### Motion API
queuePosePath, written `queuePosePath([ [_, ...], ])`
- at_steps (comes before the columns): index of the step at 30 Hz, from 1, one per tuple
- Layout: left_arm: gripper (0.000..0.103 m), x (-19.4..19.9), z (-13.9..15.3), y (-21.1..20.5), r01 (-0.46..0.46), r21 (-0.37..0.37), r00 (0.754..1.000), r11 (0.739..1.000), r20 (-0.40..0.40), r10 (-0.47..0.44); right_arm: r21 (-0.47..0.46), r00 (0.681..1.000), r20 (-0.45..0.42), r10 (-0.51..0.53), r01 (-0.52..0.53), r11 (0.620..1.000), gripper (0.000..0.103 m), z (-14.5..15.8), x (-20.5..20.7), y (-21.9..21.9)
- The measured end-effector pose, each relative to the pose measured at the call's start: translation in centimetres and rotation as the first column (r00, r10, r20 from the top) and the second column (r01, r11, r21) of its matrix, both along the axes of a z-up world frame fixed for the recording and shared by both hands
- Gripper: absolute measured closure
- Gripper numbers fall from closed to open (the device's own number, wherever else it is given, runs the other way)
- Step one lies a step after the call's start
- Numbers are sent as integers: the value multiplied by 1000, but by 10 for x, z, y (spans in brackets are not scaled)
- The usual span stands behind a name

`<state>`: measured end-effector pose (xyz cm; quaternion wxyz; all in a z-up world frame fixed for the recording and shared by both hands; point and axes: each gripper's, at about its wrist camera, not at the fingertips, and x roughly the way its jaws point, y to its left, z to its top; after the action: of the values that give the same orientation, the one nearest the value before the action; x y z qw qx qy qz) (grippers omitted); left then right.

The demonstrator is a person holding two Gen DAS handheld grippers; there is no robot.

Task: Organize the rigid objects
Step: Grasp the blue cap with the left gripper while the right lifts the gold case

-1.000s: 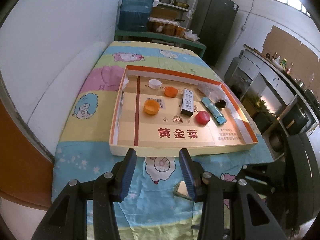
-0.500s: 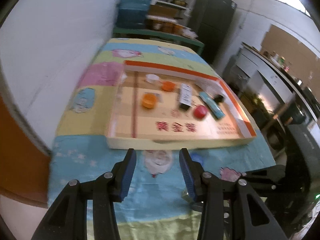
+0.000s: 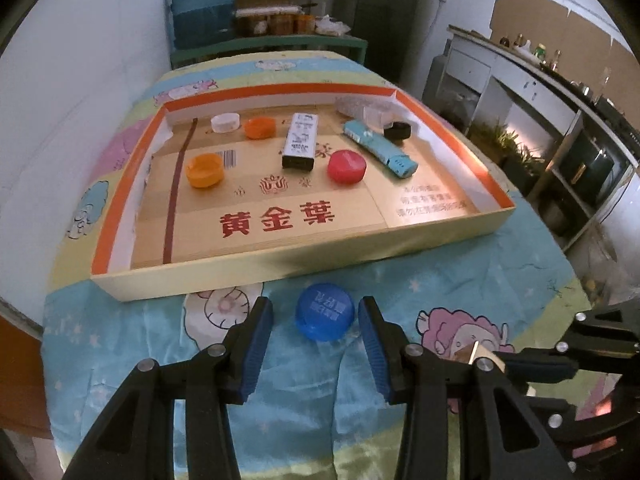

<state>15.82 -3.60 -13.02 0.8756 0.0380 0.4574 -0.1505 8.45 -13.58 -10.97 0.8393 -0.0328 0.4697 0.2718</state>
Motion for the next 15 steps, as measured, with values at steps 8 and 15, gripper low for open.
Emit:
queuePosePath([
  [8,73,-4,-1,2,-21,42,1000,999,23,20,-52,998,11,-69,70,996,85,-2,9,1],
  [15,73,-9,3,12,-23,-11,1000,1000,19,23,-114,996,41,-80,84,990,85,0,10,9],
])
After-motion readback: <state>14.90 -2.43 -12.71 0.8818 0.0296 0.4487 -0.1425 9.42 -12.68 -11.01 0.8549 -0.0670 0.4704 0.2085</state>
